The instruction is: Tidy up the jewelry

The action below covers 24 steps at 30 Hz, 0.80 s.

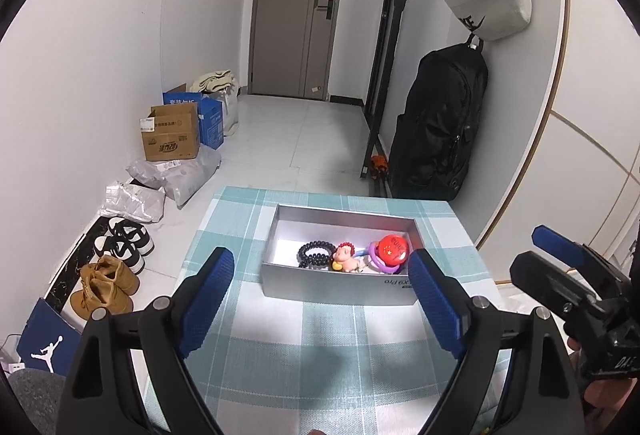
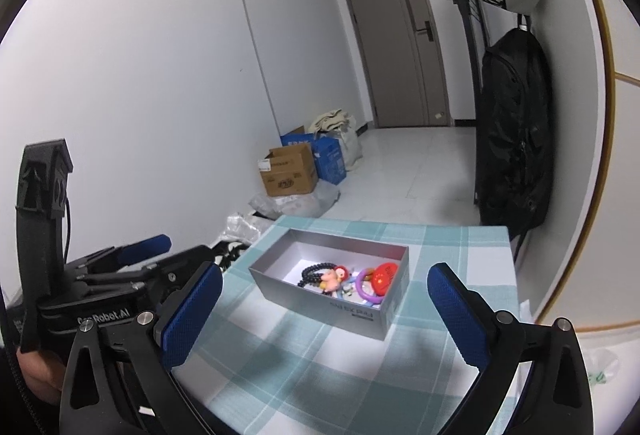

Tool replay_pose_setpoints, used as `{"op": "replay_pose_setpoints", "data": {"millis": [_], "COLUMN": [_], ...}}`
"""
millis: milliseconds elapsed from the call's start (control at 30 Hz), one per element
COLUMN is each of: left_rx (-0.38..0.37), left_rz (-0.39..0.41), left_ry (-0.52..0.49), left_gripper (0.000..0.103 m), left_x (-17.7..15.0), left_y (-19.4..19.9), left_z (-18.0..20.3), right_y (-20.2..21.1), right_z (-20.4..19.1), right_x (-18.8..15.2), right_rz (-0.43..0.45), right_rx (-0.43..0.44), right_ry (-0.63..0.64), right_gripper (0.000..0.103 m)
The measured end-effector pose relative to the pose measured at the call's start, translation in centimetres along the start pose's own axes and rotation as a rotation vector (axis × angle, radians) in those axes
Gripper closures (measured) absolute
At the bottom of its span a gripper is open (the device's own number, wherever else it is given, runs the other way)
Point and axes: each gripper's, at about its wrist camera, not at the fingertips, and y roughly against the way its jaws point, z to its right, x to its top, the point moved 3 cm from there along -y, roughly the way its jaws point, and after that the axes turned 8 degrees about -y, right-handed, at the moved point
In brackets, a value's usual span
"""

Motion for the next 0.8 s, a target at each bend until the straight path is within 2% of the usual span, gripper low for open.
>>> {"op": "replay_pose_setpoints", "data": {"millis": [800], "left_rx": [-0.027], "left_rz": [-0.008], "left_ry": [0.016], "left_gripper": [0.017], "left_x": [0.08], "left_y": [-0.3], "left_z": [0.14], "right_y": [-0.2], "right_z": [0.02], "right_x": [0.04], "right_rz": [-0.02], "right_rx": [0.013], "right_ry": [-0.011], "right_gripper": [0.0]}}
